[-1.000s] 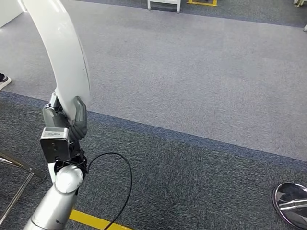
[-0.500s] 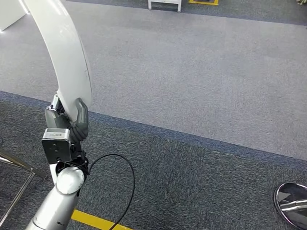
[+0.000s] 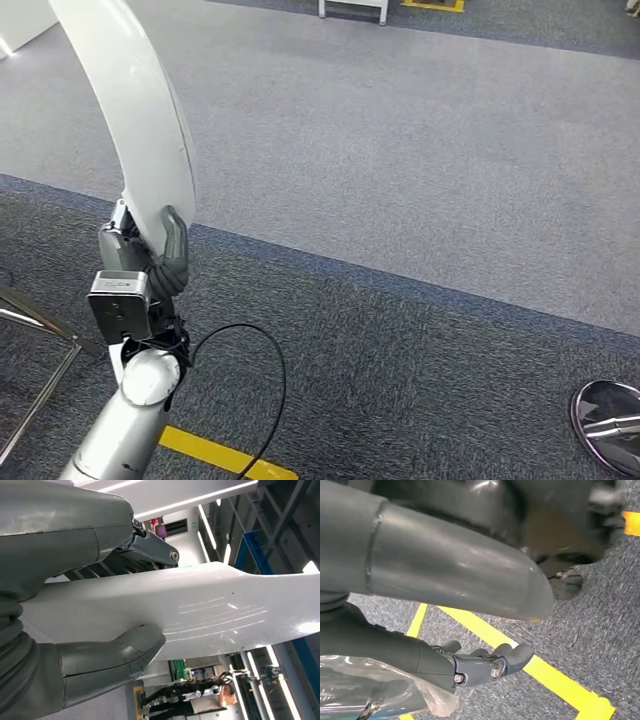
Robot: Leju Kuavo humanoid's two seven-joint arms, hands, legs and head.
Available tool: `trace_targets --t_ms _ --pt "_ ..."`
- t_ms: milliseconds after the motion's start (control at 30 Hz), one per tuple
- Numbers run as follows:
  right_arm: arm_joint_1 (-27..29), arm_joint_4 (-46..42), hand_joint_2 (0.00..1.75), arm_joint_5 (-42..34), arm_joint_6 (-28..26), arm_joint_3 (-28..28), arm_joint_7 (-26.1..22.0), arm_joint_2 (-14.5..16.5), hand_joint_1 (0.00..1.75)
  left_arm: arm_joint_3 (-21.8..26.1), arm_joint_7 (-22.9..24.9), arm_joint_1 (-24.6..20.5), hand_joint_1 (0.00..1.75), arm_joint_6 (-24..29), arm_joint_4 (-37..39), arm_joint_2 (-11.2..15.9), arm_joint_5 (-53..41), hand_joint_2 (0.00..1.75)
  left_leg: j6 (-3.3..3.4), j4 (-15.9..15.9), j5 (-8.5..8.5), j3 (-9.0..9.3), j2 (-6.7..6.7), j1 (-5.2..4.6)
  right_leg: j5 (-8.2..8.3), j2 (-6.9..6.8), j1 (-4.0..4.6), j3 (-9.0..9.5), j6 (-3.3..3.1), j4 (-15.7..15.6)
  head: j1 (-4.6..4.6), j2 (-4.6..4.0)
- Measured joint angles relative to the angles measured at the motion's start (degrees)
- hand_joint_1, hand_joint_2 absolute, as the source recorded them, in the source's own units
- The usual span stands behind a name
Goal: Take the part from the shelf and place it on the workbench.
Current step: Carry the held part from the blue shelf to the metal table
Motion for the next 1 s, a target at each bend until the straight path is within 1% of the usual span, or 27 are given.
trace_targets --t_ms 33,67,100,133,167,200,233,267,300,333,367,400,433,467,500,533,567,633,667,700,733,800,833,867,900,933,1000 --pt "-0.03 0.01 0.00 0.03 0.00 0.00 -0.02 0.01 0.00 0.02 -0.12 0.00 1.75 0.01 0.00 -0.10 -0.04 1.75 -0.30 0.10 0.24 -0.14 -0.03 -0.06 0.22 0.17 0.05 0.89 -0.15 -1.70 -0.01 0.00" --pt "-0.02 0.01 0.00 0.04 0.01 0.00 -0.03 0.01 0.00 0.03 -0.25 0.06 1.75 0.01 0.00 -0.20 -0.10 1.75 -0.61 0.11 0.55 -0.27 -0.05 -0.10 0.29 0.30 0.14 1.03 -0.37 -2.05 -0.07 0.00" --pt "0.04 0.01 0.00 0.05 0.01 0.00 -0.03 0.02 0.00 0.05 -0.35 0.17 1.75 0.02 0.00 -0.27 -0.16 1.75 -0.93 0.10 0.88 -0.34 -0.07 -0.09 0.57 0.33 0.11 0.49 -0.71 -2.09 -0.09 0.00" --pt "0.09 0.01 0.00 0.05 0.02 -0.01 -0.02 0.03 0.00 0.09 -0.49 0.28 1.75 0.02 0.00 -0.31 -0.22 1.75 -1.22 0.27 0.74 -0.57 -0.09 -0.03 0.84 0.18 0.06 0.25 -1.15 -2.27 -0.06 0.00" --pt "0.12 0.01 0.00 0.06 0.02 -0.01 -0.01 0.05 0.00 0.14 -0.62 0.39 1.75 0.03 0.01 -0.32 -0.26 1.75 -1.50 1.02 -0.18 -0.96 -0.08 0.02 1.32 0.02 0.01 0.00 -1.65 -2.32 -0.14 0.00" --pt "0.15 0.02 0.00 0.07 0.02 -0.02 -0.01 0.07 0.00 0.19 -0.70 0.47 1.75 0.04 0.01 -0.32 -0.29 1.75 -1.76 2.95 -2.12 -1.66 -0.05 0.09 1.86 -0.14 -0.04 -0.49 -2.09 -2.42 -0.22 0.00" --pt "0.15 0.01 0.00 0.07 0.02 -0.02 -0.02 0.08 0.00 0.23 -0.78 0.52 1.75 0.05 0.02 -0.31 -0.31 1.75 -1.97 6.00 -4.78 -2.61 0.00 0.17 2.36 -0.30 -0.01 -0.83 -2.40 -2.40 -0.28 0.00" --pt "0.16 0.00 0.00 0.07 0.02 -0.02 -0.02 0.08 0.00 0.26 -0.80 0.57 1.75 0.06 0.03 -0.31 -0.32 1.75 -2.14 9.83 -7.52 -3.60 0.05 0.23 2.81 -0.38 0.08 -1.44 -2.57 -2.36 -0.37 0.00" --pt "0.18 0.00 0.00 0.07 0.02 -0.02 -0.02 0.08 0.00 0.29 -0.80 0.66 1.75 0.06 0.05 -0.31 -0.32 1.75 -2.25 13.51 -9.66 -4.37 0.07 0.27 3.25 -0.47 0.17 -2.07 -2.64 -2.30 -0.39 0.00" --pt "0.20 -0.01 0.00 0.07 0.02 -0.02 -0.02 0.08 0.00 0.32 -0.80 0.74 1.75 0.06 0.07 -0.31 -0.30 1.75 -2.26 15.92 -10.75 -4.57 0.08 0.28 3.64 -0.57 0.27 -2.69 -2.67 -2.23 -0.38 0.00" --pt "0.20 -0.01 0.00 0.07 0.02 -0.02 -0.02 0.08 0.00 0.36 -0.80 0.81 1.75 0.06 0.09 -0.31 -0.25 1.75 -2.18 16.43 -10.74 -3.91 0.08 0.28 4.00 -0.65 0.35 -3.30 -2.67 -2.16 -0.39 -0.01" --pt "0.20 0.00 0.00 0.08 0.02 -0.02 -0.02 0.08 0.00 0.38 -0.80 0.84 1.75 0.06 0.10 -0.31 -0.20 1.75 -2.02 14.67 -9.76 -2.20 0.09 0.26 4.37 -0.70 0.43 -3.85 -2.63 -2.11 -0.39 -0.01" --pt "0.19 0.00 0.00 0.09 0.02 -0.02 -0.02 0.08 0.00 0.38 -0.80 0.82 1.75 0.06 0.11 -0.32 -0.16 1.75 -1.78 11.14 -8.30 0.36 0.10 0.22 4.67 -0.72 0.49 -4.28 -2.56 -2.06 -0.39 -0.01" --pt "0.18 0.00 0.00 0.10 0.02 -0.02 -0.02 0.09 0.00 0.39 -0.80 0.74 1.75 0.06 0.11 -0.34 -0.14 1.75 -1.47 6.75 -7.11 3.29 0.16 0.11 4.94 -0.73 0.58 -4.61 -2.42 -2.03 -0.39 -0.01" --pt "0.17 0.01 0.00 0.11 0.02 -0.02 -0.02 0.10 0.00 0.40 -0.81 0.65 1.75 0.06 0.11 -0.40 -0.19 1.75 -1.20 2.90 -6.34 5.72 0.22 -0.01 5.21 -0.73 0.66 -4.84 -2.21 -2.00 -0.35 0.00" --pt "0.15 0.01 0.00 0.11 0.02 -0.02 -0.01 0.11 0.00 0.46 -0.81 0.59 1.75 0.06 0.11 -0.48 -0.25 1.75 -0.99 0.30 -6.10 7.17 0.27 -0.15 5.45 -0.76 0.71 -5.01 -1.94 -1.97 -0.35 0.00" --pt "0.15 0.01 0.00 0.11 0.02 -0.02 0.00 0.12 0.00 0.54 -0.82 0.60 1.75 0.06 0.11 -0.56 -0.32 1.75 -0.82 -0.95 -6.18 7.76 0.31 -0.29 5.72 -0.80 0.72 -5.14 -1.61 -1.96 -0.34 0.00" --pt "0.14 0.02 0.00 0.11 0.03 -0.02 0.03 0.13 0.00 0.80 -0.82 0.72 1.75 0.06 0.12 -0.71 -0.42 1.75 -0.33 -1.62 -5.73 7.64 0.32 -0.28 6.07 -0.84 0.60 -5.40 -0.96 -1.89 -0.35 -0.01" --pt "0.14 0.02 0.00 0.12 0.03 -0.02 0.04 0.13 0.00 0.93 -0.83 0.75 1.75 0.06 0.12 -0.81 -0.44 1.75 0.02 -1.88 -5.32 7.60 0.35 -0.20 5.62 -0.74 0.54 -5.79 -0.68 -1.37 -0.30 -0.01" --pt "0.15 0.02 0.00 0.11 0.04 -0.02 0.05 0.14 0.00 1.07 -0.86 0.75 1.75 0.06 0.13 -0.94 -0.45 1.75 0.40 -2.17 -4.88 7.48 0.39 -0.08 4.52 -0.59 0.50 -6.56 -0.42 0.10 -0.21 -0.01" --pt "0.15 0.01 0.00 0.11 0.04 -0.02 0.07 0.13 0.00 1.18 -0.93 0.78 1.75 0.05 0.15 -1.09 -0.44 1.75 0.65 -2.32 -4.48 7.26 0.43 0.01 2.75 -0.43 0.44 -7.84 -0.21 2.85 -0.13 0.00" --pt "0.20 0.01 0.00 0.11 0.04 -0.02 0.12 0.13 0.00 1.38 -1.21 0.98 1.75 0.02 0.27 -1.31 -0.38 1.75 0.89 -2.27 -3.95 6.53 0.45 -0.03 -1.17 -0.31 0.37 -10.91 0.23 10.45 0.02 0.00" --pt "0.25 0.00 0.00 0.11 0.04 -0.02 0.15 0.13 0.00 1.46 -1.38 1.13 1.75 0.00 0.37 -1.38 -0.35 1.75 0.87 -2.21 -3.73 6.20 0.45 -0.04 -2.20 -0.31 0.33 -11.91 0.38 13.23 0.02 0.00" --pt "0.30 0.00 0.00 0.12 0.04 -0.02 0.16 0.13 0.00 1.55 -1.53 1.25 1.75 -0.01 0.47 -1.43 -0.35 1.75 0.82 -2.12 -3.58 5.93 0.45 -0.03 -2.16 -0.32 0.30 -11.91 0.49 14.03 0.02 0.00" --pt "0.34 0.00 0.00 0.13 0.04 -0.02 0.17 0.13 0.00 1.65 -1.63 1.33 1.75 -0.01 0.53 -1.51 -0.39 1.75 0.76 -1.98 -3.48 5.75 0.43 0.00 -1.10 -0.32 0.23 -10.73 0.54 12.48 0.03 0.00" --pt "0.34 -0.01 0.00 0.14 0.04 -0.02 0.14 0.13 0.00 1.73 -1.72 1.36 1.75 -0.01 0.56 -1.61 -0.45 1.75 0.67 -1.80 -3.48 5.63 0.41 0.05 0.64 -0.32 0.13 -8.52 0.56 8.92 0.03 0.00" --pt "0.24 0.00 0.00 0.16 0.06 -0.02 -0.06 0.13 0.00 1.84 -1.80 1.34 1.75 -0.01 0.57 -1.81 -0.56 1.75 0.31 -1.25 -3.61 5.33 0.39 -0.06 2.87 -0.21 -0.01 -4.00 0.42 1.23 0.04 -0.01"
